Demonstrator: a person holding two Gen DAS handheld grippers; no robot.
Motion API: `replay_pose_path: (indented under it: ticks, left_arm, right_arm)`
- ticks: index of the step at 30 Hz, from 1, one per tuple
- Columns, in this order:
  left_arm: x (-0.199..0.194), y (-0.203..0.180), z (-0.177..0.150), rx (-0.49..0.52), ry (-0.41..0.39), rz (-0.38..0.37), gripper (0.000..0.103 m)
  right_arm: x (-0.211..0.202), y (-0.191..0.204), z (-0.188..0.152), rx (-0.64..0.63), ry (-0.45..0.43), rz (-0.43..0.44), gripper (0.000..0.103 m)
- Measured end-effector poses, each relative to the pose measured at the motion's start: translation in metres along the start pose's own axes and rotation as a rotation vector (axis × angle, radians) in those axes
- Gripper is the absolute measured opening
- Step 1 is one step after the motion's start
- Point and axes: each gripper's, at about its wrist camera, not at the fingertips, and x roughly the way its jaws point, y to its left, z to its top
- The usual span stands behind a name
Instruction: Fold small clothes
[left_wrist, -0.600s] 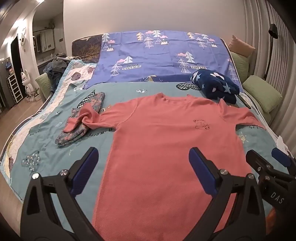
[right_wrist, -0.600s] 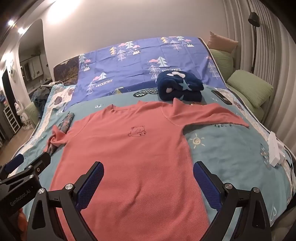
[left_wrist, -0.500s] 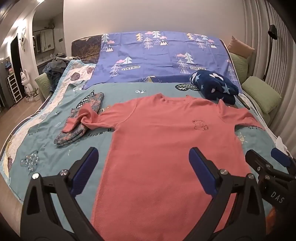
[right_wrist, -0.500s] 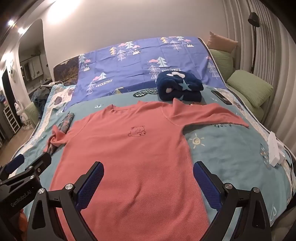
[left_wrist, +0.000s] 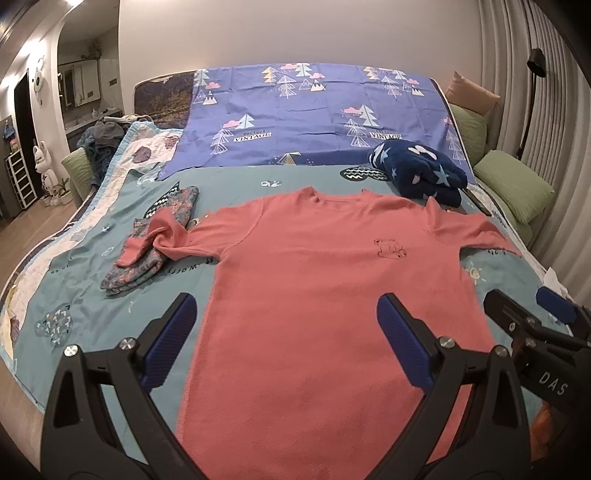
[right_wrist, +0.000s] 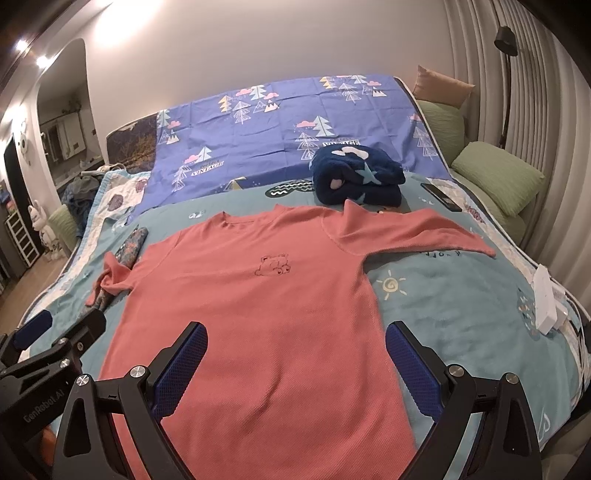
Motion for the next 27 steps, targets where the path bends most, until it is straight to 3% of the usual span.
replay_pose_path:
  ticks: [7, 13, 27]
  left_arm:
    - [0.002, 0.007, 0.001, -0.042, 0.073, -0.014, 0.098]
    - [0.0, 0.008, -0.001, -0.034, 0.023, -0.009, 0.098]
    - [0.002, 0.012, -0.003, -0.02, 0.018, 0.007, 0.098]
  right_arm:
    - [-0.001, 0.0, 0.001, -0.001, -0.003, -0.002, 0.099]
    - [-0.003, 0.005, 0.002, -0.007, -0.003, 0.0, 0.099]
    - [-0.002, 0.01, 0.001, -0.016, 0.002, 0.0, 0.099]
